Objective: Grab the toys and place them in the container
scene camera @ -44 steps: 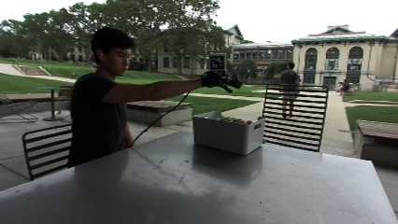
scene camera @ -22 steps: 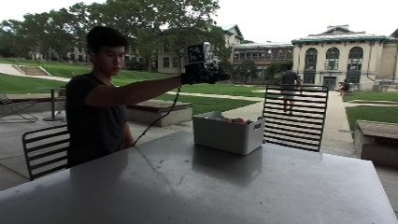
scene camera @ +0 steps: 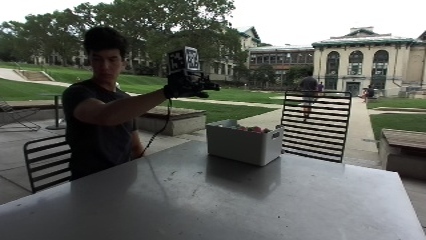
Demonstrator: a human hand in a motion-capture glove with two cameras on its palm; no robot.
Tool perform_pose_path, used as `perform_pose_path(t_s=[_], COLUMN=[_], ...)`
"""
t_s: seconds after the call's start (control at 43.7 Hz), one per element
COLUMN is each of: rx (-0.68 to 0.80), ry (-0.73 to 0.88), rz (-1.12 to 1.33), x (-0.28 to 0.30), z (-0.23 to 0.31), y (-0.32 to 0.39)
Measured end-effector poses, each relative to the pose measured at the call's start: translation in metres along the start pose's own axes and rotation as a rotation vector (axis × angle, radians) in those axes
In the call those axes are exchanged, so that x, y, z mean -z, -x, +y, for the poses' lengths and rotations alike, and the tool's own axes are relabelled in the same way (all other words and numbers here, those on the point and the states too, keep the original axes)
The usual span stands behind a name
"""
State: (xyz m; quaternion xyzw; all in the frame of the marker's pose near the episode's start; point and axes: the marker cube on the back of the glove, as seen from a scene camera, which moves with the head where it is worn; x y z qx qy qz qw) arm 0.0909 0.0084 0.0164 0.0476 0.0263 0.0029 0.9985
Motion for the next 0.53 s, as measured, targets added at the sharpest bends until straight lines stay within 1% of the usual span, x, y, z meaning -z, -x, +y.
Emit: perform_pose_path(t_s=[0.252,0.526], rx=[-0.023,-0.037], ry=[-0.021,0.0], rz=[0.02,0.008], x=[-0.018,-0.027], z=[0.035,0.051], y=[-0.031,-0.047])
